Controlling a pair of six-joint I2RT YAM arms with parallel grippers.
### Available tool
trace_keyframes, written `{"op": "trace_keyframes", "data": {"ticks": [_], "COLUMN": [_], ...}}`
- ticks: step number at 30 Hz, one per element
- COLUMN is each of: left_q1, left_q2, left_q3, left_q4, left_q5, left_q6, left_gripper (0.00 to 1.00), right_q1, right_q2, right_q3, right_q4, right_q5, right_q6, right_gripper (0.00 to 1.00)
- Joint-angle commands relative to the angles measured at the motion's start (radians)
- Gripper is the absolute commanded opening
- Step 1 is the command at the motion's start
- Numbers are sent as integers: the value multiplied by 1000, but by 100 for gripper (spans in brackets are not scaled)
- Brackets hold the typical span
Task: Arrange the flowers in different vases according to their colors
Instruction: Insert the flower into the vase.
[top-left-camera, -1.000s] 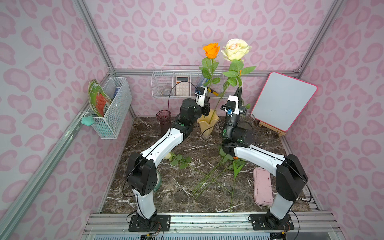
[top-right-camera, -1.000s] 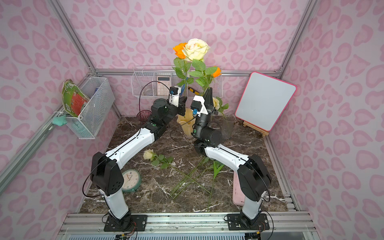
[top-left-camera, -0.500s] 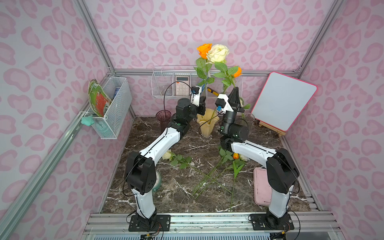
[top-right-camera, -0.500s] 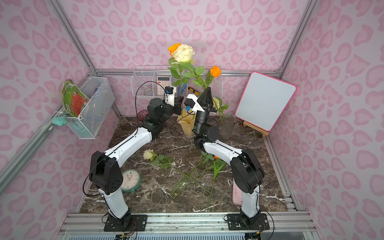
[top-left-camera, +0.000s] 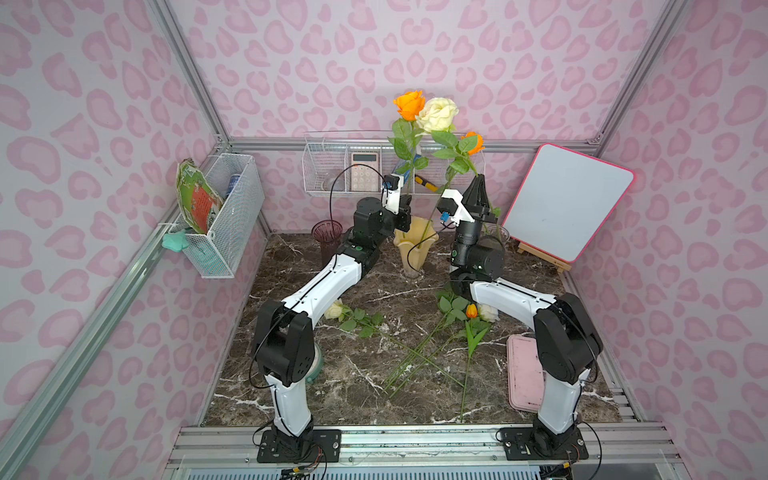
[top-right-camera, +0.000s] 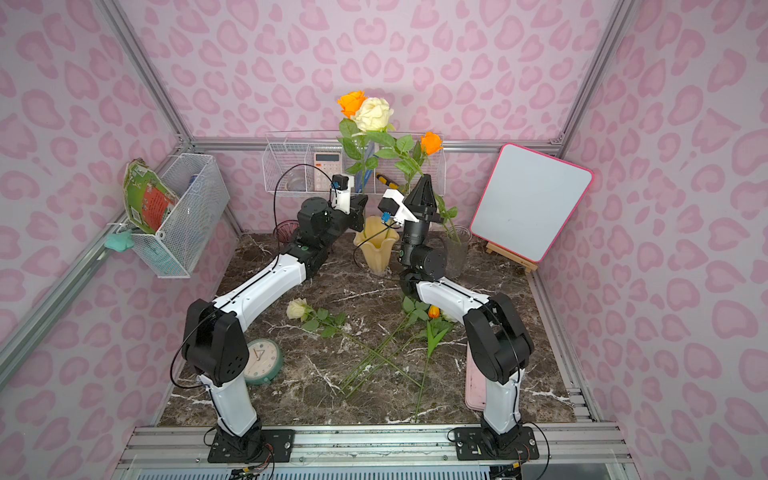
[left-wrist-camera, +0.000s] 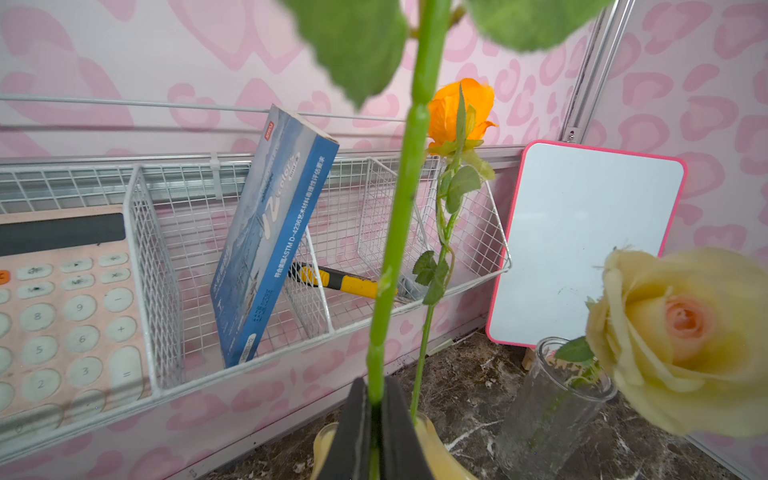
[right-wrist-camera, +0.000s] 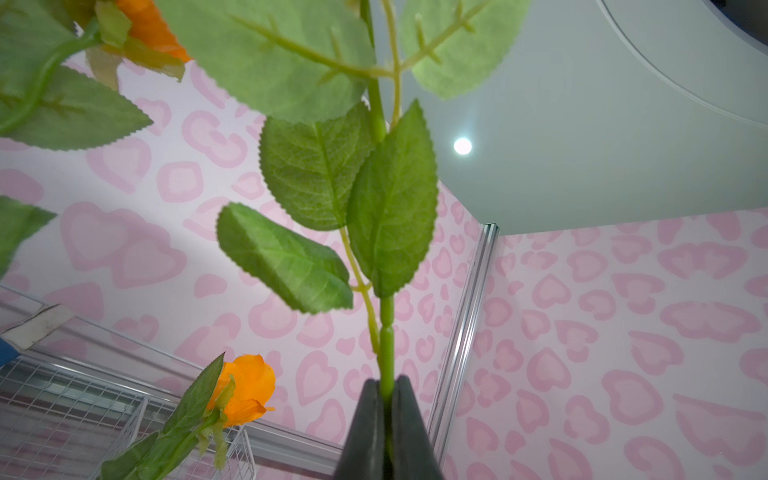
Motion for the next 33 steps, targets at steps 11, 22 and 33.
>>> {"op": "trace_keyframes", "data": {"ticks": [11,22,33], "left_q1": [1,0,-12], "left_q2": [31,65,81], "left_q3": [28,32,-33], "left_q4": [-2,1,12], "left_q5": [5,15,10], "left_q6": [33,41,32], "left_gripper": [0,0,0], "right_q1": [-65,-98,-99], "right_q2": [93,168,195], "right_q3": [69,100,47], "right_q4": [252,252,251], "right_q5": [-54,-37,40], "right_q6": [84,108,104], "right_gripper": [0,0,2]}}
